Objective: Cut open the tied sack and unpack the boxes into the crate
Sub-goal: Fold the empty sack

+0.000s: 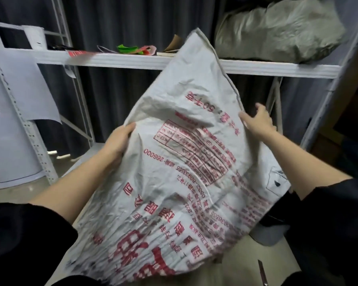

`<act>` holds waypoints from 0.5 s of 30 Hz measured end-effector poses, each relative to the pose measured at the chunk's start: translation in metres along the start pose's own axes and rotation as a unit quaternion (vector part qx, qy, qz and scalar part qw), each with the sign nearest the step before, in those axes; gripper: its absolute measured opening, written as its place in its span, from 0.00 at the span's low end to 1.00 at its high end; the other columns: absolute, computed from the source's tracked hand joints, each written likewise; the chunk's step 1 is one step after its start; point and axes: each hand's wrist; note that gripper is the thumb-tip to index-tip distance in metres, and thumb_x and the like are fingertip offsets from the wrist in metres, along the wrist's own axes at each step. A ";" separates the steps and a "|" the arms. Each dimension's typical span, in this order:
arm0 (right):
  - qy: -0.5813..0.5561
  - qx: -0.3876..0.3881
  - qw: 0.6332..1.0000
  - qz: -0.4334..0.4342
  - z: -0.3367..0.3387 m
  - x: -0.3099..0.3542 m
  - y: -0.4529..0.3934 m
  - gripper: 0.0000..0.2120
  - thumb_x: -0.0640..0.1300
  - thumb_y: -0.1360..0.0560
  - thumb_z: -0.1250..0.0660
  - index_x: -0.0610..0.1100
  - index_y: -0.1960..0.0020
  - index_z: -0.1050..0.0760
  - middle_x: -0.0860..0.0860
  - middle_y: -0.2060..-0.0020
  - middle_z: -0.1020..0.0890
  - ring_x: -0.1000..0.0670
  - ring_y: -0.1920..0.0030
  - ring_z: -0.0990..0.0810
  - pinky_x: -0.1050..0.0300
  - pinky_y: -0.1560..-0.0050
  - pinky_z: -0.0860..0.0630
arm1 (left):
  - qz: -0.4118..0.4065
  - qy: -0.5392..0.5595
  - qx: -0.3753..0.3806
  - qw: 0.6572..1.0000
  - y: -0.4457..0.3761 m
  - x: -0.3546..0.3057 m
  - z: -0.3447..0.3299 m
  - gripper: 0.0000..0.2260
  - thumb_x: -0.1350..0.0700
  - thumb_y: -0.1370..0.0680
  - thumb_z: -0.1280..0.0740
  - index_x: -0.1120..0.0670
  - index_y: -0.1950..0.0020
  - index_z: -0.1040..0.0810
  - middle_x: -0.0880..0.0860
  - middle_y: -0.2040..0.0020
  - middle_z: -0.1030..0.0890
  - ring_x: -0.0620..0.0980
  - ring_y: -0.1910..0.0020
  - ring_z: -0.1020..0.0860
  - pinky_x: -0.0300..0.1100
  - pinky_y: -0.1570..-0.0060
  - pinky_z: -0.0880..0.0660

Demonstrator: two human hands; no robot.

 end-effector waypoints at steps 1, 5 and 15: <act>0.013 0.001 1.000 -0.025 -0.004 -0.013 0.006 0.36 0.61 0.26 0.39 0.47 0.24 0.45 0.44 0.27 0.37 0.41 0.28 0.38 0.42 0.30 0.42 | 0.009 0.049 -0.006 0.999 0.001 -0.004 -0.001 0.13 0.51 0.23 0.36 0.58 0.47 0.18 0.54 0.52 0.15 0.52 0.50 0.17 0.51 0.37 0.26; -0.061 -0.080 0.986 -0.131 -0.012 -0.057 0.026 0.35 0.62 0.25 0.41 0.46 0.25 0.44 0.44 0.26 0.37 0.40 0.28 0.38 0.42 0.29 0.42 | 0.038 0.186 -0.018 0.982 0.001 -0.019 -0.004 0.09 0.56 0.20 0.39 0.57 0.52 0.21 0.51 0.66 0.15 0.47 0.66 0.16 0.45 0.54 0.22; -0.464 0.167 0.823 -0.283 -0.053 -0.100 0.074 0.39 0.72 0.26 0.52 0.46 0.27 0.37 0.44 0.30 0.30 0.41 0.29 0.34 0.40 0.30 0.38 | 0.014 0.246 0.014 0.969 -0.005 -0.050 0.040 0.15 0.55 0.33 0.35 0.56 0.48 0.20 0.56 0.56 0.15 0.54 0.57 0.15 0.50 0.53 0.23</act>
Point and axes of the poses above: each hand's wrist, its own y-axis away from the middle knuckle, its own z-axis out of the back of the hand, x = y × z
